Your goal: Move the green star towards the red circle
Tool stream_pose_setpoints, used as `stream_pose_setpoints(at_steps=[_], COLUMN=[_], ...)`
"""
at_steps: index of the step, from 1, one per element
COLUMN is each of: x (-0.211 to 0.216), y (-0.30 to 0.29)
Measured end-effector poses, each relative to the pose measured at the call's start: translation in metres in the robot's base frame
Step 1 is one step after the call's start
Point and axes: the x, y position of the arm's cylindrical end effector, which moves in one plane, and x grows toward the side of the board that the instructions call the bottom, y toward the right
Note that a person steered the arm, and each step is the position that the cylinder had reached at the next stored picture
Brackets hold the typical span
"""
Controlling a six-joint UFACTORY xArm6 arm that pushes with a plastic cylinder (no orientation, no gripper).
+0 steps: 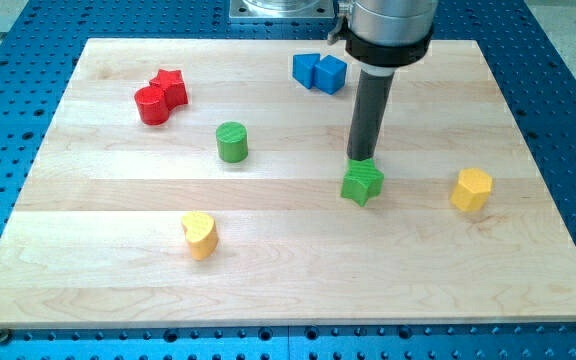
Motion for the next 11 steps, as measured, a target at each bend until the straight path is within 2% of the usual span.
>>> stream_pose_setpoints(at_steps=[1, 2, 3, 9, 10, 11], x=[-0.01, 0.026, 0.04, -0.009, -0.013, 0.0], y=[0.059, 0.056, 0.016, 0.002, 0.002, 0.017])
